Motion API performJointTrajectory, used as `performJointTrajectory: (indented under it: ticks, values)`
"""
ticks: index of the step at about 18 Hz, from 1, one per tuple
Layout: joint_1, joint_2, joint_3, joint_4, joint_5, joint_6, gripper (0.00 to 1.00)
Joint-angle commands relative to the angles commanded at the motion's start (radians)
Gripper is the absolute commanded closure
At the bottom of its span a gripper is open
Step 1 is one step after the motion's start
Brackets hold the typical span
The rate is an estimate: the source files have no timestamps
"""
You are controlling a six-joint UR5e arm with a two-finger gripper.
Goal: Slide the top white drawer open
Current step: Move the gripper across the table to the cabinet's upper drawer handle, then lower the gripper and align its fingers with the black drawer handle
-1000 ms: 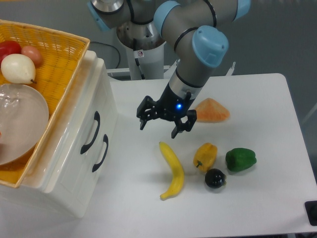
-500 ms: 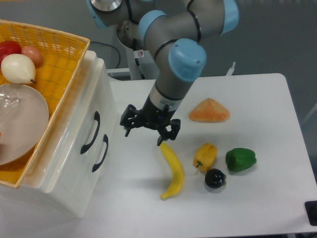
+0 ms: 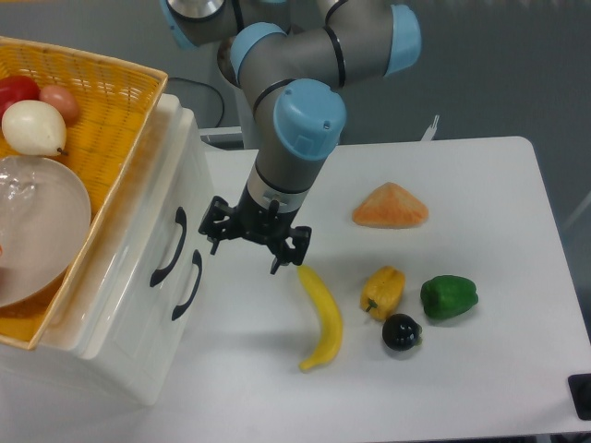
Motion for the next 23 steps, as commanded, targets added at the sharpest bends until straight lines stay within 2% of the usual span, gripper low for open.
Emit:
performJointTrajectory:
  ticks: [6,18,23]
  values:
    - [-0.002,-0.017,0.0,-0.089,-0.032,-0.046,0.0]
    - [0.041,-0.017,0.005,-0.107,-0.136,-0.052,0.0]
    - [0.037,-0.017,0.006,-0.107,-0.135,-0.051,0.0]
